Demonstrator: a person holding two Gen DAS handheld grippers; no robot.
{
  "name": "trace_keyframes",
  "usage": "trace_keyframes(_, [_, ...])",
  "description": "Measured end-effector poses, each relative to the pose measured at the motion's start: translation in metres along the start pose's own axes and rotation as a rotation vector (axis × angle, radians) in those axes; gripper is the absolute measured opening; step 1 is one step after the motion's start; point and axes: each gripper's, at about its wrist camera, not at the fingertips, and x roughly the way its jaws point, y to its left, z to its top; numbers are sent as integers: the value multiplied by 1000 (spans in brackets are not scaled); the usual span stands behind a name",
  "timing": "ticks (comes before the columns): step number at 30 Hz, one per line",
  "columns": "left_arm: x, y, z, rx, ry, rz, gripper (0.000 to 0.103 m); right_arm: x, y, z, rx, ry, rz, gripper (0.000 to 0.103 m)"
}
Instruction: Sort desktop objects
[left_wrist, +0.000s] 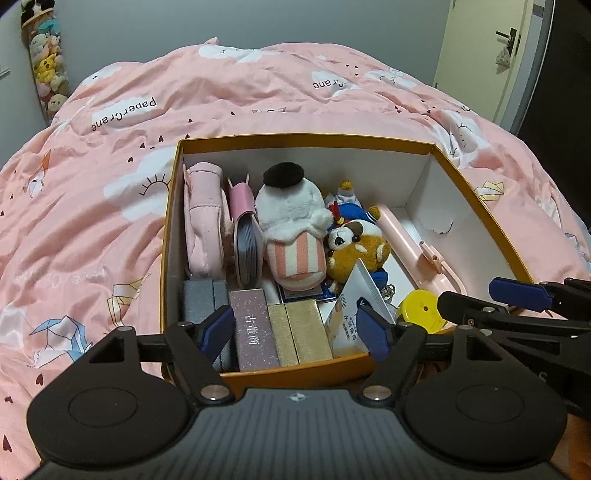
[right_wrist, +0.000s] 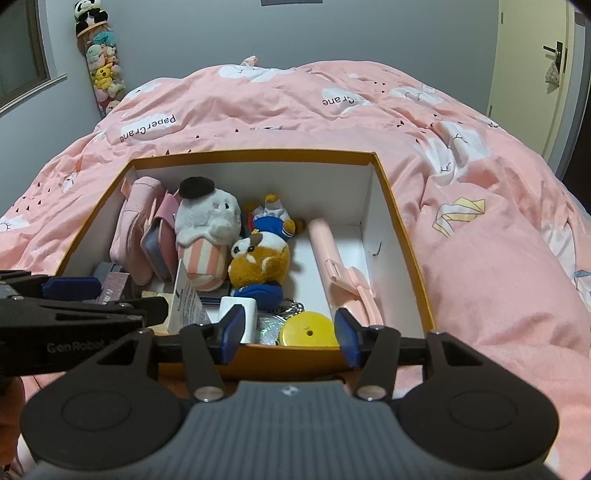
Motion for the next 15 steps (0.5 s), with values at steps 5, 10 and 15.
trace_keyframes(5, [0, 0, -1, 0, -1, -1, 86, 1, -1, 0, 0, -1, 0, 56])
trace_keyframes(10, [0, 0, 0, -1, -2, -1, 86, 1, -1, 0, -1, -1, 0, 56])
trace_keyframes(15, [1, 0, -1, -1, -1, -1, 86, 1, -1, 0, -1, -1, 0, 56])
